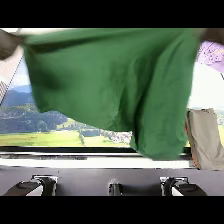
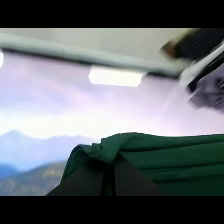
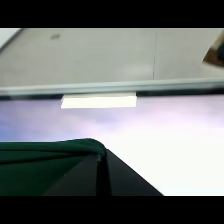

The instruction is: Fold the clothes and pants, and hang the long-sleeved shirts on hangers.

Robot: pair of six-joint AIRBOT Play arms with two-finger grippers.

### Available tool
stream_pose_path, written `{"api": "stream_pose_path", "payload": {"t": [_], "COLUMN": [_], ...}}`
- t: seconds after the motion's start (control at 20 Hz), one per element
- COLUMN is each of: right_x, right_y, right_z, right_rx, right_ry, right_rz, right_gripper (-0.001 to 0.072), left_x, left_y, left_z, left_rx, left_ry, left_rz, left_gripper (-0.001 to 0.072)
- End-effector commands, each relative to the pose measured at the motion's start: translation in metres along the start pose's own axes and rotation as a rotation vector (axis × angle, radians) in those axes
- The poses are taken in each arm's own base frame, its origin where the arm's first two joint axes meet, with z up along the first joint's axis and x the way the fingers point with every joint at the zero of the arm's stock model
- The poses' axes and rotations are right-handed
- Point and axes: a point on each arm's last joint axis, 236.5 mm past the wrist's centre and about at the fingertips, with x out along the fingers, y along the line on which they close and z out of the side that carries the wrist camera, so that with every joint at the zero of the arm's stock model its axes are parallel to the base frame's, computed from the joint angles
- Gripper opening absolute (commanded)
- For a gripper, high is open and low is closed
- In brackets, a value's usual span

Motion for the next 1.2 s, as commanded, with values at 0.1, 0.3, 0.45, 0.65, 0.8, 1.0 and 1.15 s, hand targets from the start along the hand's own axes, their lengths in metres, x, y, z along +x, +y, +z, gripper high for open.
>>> {"api": "stream_pose_path", "payload": {"t": [0.1,0.3,0.45,0.65,0.8,1.0,1.15], "right_x": [0.170,0.228,0.243,0.243,0.223,0.158,0.092], "right_y": [-0.011,-0.009,-0.010,-0.006,0.002,-0.050,-0.123], "right_z": [-0.192,-0.307,-0.344,-0.345,-0.323,-0.263,-0.250], "right_rx": [0.293,0.528,0.620,0.657,0.695,0.586,0.529], "right_ry": [0.514,0.737,0.797,0.807,0.832,0.828,0.843], "right_rz": [0.075,0.111,0.102,0.116,0.170,0.203,0.065], "right_gripper": [0.0034,0.0035,0.0064,0.0242,0.0550,0.0550,0.0551], "left_x": [0.161,0.230,0.245,0.245,0.230,0.184,0.133], "left_y": [0.089,0.142,0.163,0.175,0.183,0.205,0.227], "left_z": [-0.136,-0.249,-0.277,-0.271,-0.256,-0.202,-0.193], "left_rx": [-0.066,-0.143,-0.244,-0.278,-0.297,-0.282,-0.313], "left_ry": [0.415,0.670,0.707,0.692,0.711,0.660,0.701], "left_rz": [0.165,0.256,0.315,0.331,0.346,0.356,0.395], "left_gripper": [0.0014,0.0014,0.0014,0.0065,0.0682,0.0707,0.0707]}}
